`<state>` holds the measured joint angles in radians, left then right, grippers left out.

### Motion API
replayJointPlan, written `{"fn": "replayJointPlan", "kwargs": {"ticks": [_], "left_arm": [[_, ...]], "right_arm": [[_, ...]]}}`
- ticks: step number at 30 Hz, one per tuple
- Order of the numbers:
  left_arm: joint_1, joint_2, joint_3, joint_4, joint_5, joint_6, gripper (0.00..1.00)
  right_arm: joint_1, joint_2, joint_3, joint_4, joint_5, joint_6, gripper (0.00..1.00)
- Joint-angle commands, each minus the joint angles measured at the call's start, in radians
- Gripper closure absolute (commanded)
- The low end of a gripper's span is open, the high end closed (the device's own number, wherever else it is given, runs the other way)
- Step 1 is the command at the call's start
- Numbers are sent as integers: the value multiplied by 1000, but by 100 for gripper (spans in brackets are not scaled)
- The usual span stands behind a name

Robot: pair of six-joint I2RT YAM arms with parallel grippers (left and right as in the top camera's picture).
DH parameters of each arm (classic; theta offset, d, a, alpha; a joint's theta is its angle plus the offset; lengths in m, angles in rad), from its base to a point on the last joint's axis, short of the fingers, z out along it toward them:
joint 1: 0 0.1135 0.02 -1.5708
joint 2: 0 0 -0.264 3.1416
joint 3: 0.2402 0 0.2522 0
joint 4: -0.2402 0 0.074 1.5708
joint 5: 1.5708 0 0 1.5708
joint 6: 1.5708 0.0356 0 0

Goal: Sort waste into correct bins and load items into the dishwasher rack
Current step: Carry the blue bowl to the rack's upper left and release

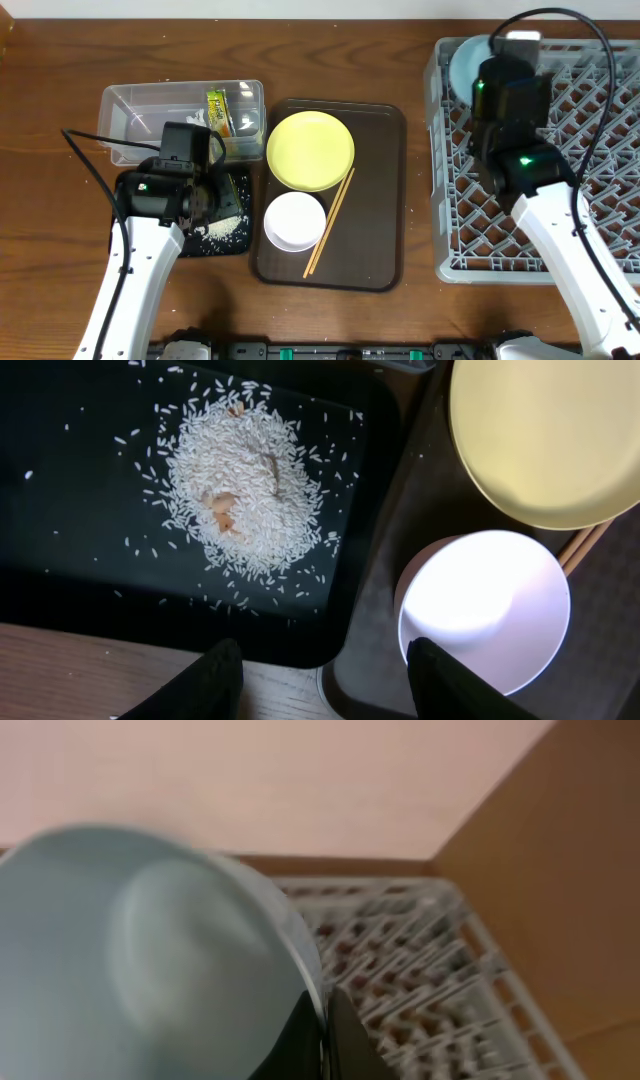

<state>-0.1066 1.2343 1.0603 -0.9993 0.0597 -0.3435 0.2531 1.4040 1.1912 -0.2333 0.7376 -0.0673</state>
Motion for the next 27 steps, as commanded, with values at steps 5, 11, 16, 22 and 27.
{"fn": "replayJointPlan", "kwargs": {"ticks": [5,11,16,22,27], "left_arm": [[3,-5,-10,-6,-16,-14,44],[3,-5,-10,-6,-16,-13,44],[3,-5,-10,-6,-16,-13,44],[3,-5,-10,-6,-16,-13,44],[3,-5,-10,-6,-16,-13,44]], "right_arm": [[-84,99,11,194,74,-218,99],[-106,211,11,338,72,-259,99],[-106,314,11,446,47,-367,99],[-106,430,11,561,52,-473,99],[-105,470,11,564,51,-465,99]]}}
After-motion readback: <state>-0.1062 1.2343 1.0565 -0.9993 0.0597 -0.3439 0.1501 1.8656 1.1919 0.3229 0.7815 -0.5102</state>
